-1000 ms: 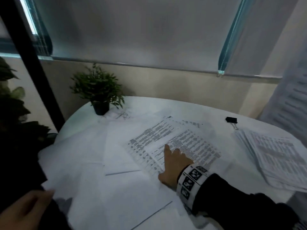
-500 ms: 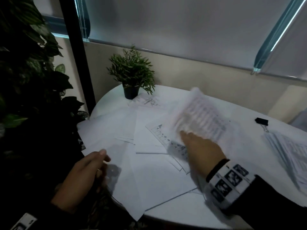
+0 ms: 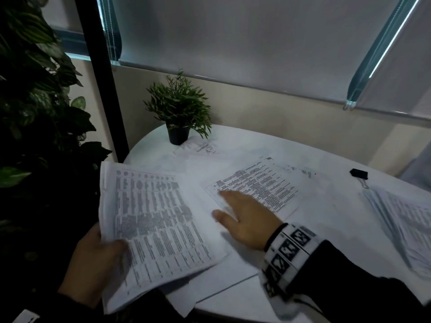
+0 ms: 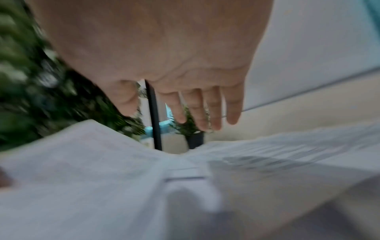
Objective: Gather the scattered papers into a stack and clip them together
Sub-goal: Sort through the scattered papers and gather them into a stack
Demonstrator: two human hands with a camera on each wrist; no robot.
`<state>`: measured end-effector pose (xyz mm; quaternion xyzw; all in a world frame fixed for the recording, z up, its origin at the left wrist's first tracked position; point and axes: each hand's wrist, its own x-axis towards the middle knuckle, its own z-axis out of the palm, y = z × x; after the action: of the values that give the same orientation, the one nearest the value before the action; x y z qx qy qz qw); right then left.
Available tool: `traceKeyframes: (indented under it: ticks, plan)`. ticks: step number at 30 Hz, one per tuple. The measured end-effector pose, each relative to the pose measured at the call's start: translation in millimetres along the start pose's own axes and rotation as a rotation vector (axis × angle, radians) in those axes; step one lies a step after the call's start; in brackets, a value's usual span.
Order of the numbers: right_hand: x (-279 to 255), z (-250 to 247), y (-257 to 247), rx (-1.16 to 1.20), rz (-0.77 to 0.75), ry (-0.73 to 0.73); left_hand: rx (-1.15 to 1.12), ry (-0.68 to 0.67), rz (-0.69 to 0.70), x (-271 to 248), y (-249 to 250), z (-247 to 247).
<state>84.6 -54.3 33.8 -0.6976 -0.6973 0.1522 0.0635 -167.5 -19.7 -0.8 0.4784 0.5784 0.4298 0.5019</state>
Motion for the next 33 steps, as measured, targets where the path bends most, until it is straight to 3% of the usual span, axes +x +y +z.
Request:
traceKeyframes:
  ticks: [2, 4, 9, 11, 13, 15, 16, 18, 20, 22, 23, 25, 27, 30, 33]
  plan:
    - [11.4, 1.8, 15.1, -0.181, 0.238, -0.095, 0.049, 0.027, 0.003, 10.1, -7.2, -9.3]
    - [17.2, 12.4, 19.8, -0.204, 0.354, -0.208, 0.044, 0.031, -0.018, 13.2, -8.2, -13.1]
    - [23.2, 19.6, 17.1, -0.231, 0.418, -0.207, 0.060, -0.004, -0.002, 13.6, -9.6, -10.5]
    - [20.2, 8.5, 13.5, -0.269, 0.424, -0.143, 0.035, -0.060, 0.054, 16.1, -10.8, -9.4]
    - [12.9, -7.6, 4.1, -0.302, 0.335, 0.055, -0.006, -0.088, 0.076, 17.1, -11.4, -8.6]
    - [4.2, -13.3, -12.0, -0.240, 0.089, 0.207, -0.062, -0.104, 0.086, 15.8, -9.6, -6.2]
    - [-0.4, -10.3, -22.7, -0.190, -0.072, 0.201, -0.109, -0.102, 0.057, 14.0, -7.9, -3.8]
    - [-8.5, 4.7, -42.5, -0.228, -0.340, 0.070, -0.317, -0.127, -0.100, 11.1, -2.9, 0.4]
    - [-12.0, 24.0, -51.5, -0.366, -0.443, -0.116, -0.475, -0.205, -0.315, 9.0, -5.0, -0.6]
    - [-12.5, 36.7, -48.5, -0.372, -0.477, -0.241, -0.404, -0.232, -0.335, 13.6, -16.1, -3.1]
    - [-13.1, 38.6, -46.4, -0.327, -0.495, -0.271, -0.324, -0.217, -0.282, 15.2, -21.1, -3.0]
    - [-14.3, 38.2, -41.2, -0.199, -0.472, -0.312, -0.235, -0.147, -0.194, 14.5, -19.9, -2.3]
    - [-14.1, 31.8, -33.8, -0.040, -0.416, -0.306, -0.275, -0.172, -0.174, 12.7, -17.4, -0.6]
    - [-9.9, 25.4, -17.0, 0.137, -0.125, -0.223, -0.470, -0.246, -0.203, 5.9, -3.3, -1.8]
    - [-6.7, 29.9, -7.0, -0.014, 0.106, -0.181, -0.453, -0.282, -0.222, 9.1, -8.1, -2.4]
